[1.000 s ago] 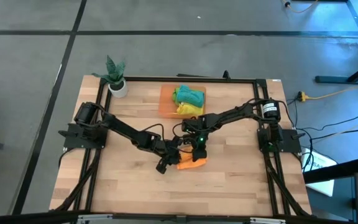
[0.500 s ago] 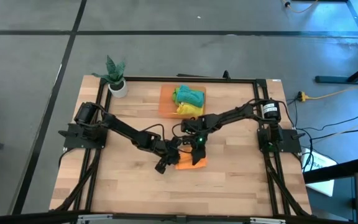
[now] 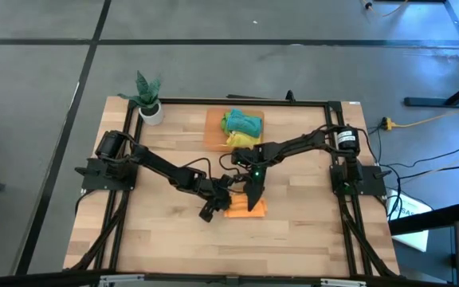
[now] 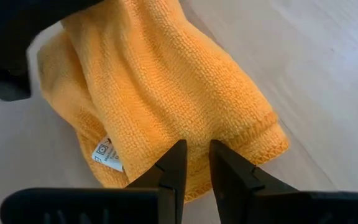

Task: Roll microfiber towels into tight, uniform cylinder then place into a basket
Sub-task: Roll the orange microfiber cloth

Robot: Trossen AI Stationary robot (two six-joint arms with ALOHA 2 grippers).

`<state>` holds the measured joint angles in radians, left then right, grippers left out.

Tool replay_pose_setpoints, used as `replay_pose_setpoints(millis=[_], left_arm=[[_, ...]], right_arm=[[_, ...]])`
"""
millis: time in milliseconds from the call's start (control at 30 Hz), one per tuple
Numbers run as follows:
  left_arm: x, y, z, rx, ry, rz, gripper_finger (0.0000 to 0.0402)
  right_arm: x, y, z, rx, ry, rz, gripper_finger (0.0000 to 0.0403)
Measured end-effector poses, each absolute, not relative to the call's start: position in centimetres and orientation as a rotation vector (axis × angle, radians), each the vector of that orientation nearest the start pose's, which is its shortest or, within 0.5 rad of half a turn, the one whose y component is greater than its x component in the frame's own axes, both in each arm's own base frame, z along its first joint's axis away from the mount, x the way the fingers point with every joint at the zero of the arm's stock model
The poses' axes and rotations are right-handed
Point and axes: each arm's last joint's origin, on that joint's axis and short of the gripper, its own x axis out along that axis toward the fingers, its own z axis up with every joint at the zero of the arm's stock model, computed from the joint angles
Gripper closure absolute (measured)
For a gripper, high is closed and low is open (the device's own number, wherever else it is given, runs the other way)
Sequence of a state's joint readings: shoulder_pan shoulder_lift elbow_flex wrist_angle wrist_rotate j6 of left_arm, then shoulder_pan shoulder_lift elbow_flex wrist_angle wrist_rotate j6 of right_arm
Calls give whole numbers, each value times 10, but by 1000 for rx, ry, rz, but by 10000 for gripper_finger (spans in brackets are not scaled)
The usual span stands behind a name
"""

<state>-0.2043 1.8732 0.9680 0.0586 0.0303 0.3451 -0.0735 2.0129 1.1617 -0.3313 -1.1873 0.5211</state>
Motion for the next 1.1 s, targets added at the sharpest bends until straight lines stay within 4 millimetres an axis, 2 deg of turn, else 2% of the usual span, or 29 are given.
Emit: replay_pose_setpoints(millis=[167, 333, 500, 600, 667, 833, 967, 1100], left_arm=[[353, -75, 127, 383, 809, -382, 341], [353, -74, 127, 387, 807, -382, 341], [353, -74, 127, 388, 812, -382, 341], [352, -74, 127, 396, 815, -382, 341], [353, -73, 127, 395, 816, -378, 341], [354, -66, 127, 386, 822, -360, 341], [354, -63, 126, 380, 826, -351, 341], [354, -63, 126, 384, 826, -353, 341]], right_arm=[[380, -7, 140, 1167, 1223, 775, 169], [382, -17, 168, 1130, 1175, 775, 169], [364, -25, 197, 1010, 1256, 558, 169], [352, -27, 217, 833, 1336, 344, 169], [349, -25, 230, 700, 1328, 227, 169], [350, 1, 249, 407, 1273, 91, 169], [350, 26, 246, 189, 1267, 90, 169], [353, 47, 240, 139, 1206, 135, 169]])
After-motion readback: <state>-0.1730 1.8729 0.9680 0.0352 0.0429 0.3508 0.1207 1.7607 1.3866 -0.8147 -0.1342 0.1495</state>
